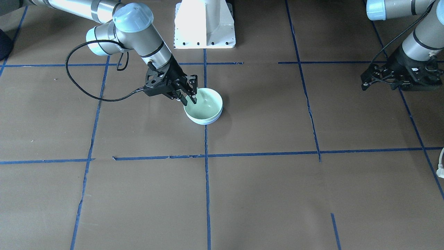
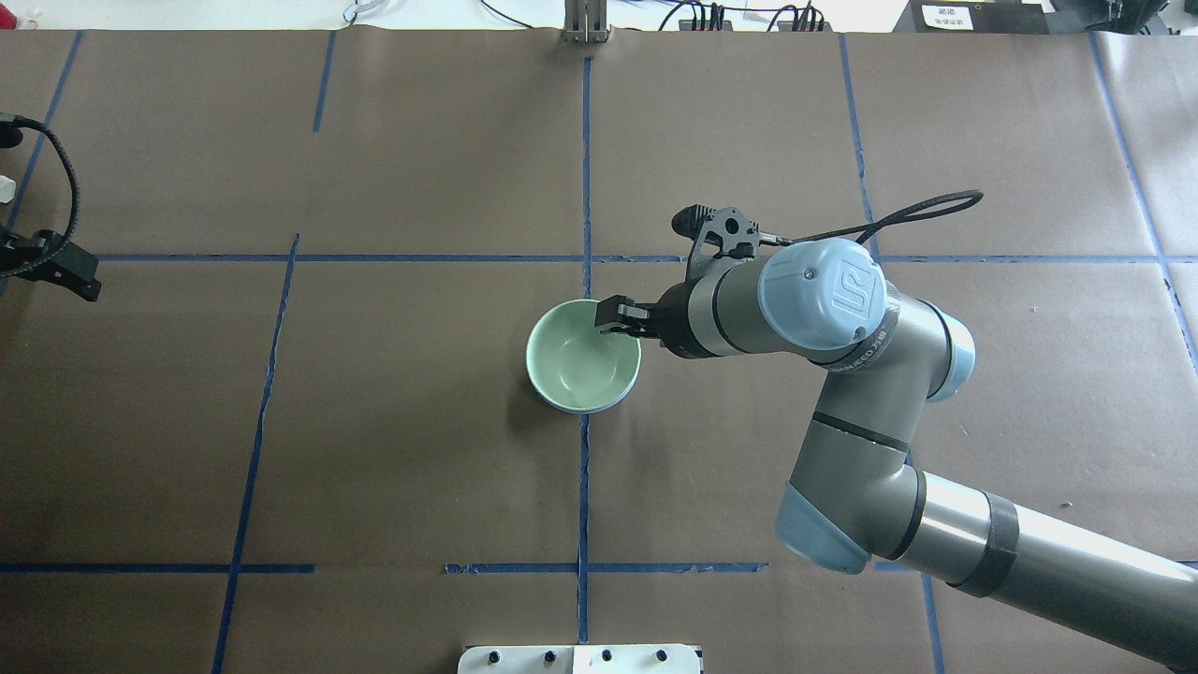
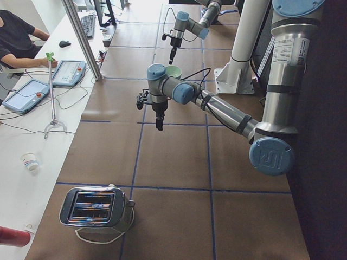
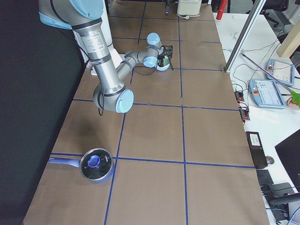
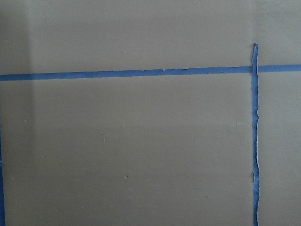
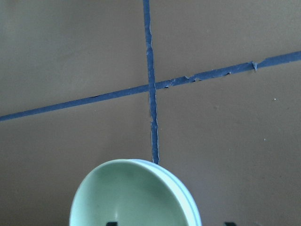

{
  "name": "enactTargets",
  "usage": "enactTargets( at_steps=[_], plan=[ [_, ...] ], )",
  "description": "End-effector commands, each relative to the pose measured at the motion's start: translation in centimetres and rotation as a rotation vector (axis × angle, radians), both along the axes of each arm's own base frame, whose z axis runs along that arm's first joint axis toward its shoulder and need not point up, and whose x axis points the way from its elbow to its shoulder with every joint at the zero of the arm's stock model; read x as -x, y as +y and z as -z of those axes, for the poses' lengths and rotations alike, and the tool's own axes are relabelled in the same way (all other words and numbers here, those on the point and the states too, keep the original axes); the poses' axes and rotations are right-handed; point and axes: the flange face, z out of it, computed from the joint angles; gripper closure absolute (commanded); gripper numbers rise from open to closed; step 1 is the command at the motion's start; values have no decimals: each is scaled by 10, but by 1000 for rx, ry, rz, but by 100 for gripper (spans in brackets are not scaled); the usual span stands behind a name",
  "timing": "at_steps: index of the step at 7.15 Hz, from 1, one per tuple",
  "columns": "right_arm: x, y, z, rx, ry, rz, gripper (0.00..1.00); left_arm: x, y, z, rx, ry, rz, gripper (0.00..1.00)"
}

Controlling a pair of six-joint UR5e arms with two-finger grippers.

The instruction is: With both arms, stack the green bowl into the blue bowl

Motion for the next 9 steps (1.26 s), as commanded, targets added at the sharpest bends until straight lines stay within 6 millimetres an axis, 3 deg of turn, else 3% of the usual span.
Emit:
enactTargets(
  at_steps=[1, 2, 4, 6, 7, 8, 9],
  plan=[
    [-29, -23, 0, 29, 30, -10, 0, -7, -5, 4, -2, 2, -1, 0],
    [-67, -50, -2, 66, 56, -8, 0, -8, -16, 19, -36, 14, 3, 0],
    [-141, -95, -18, 3, 142, 31, 0, -7, -19, -2, -7, -24, 12, 0],
    [-216, -118, -85, -113, 261, 160, 0, 49, -34, -25, 43, -39, 115, 0],
    [-259, -128, -123, -165, 305, 205, 0, 71, -30, -42, 15, -54, 84, 0],
    [-301, -127, -159, -206, 332, 246, 0, 100, -34, -65, -1, -11, 25, 0],
    [-346, -124, -188, -182, 306, 255, 0, 135, -40, -102, 0, 56, -17, 0]
  ],
)
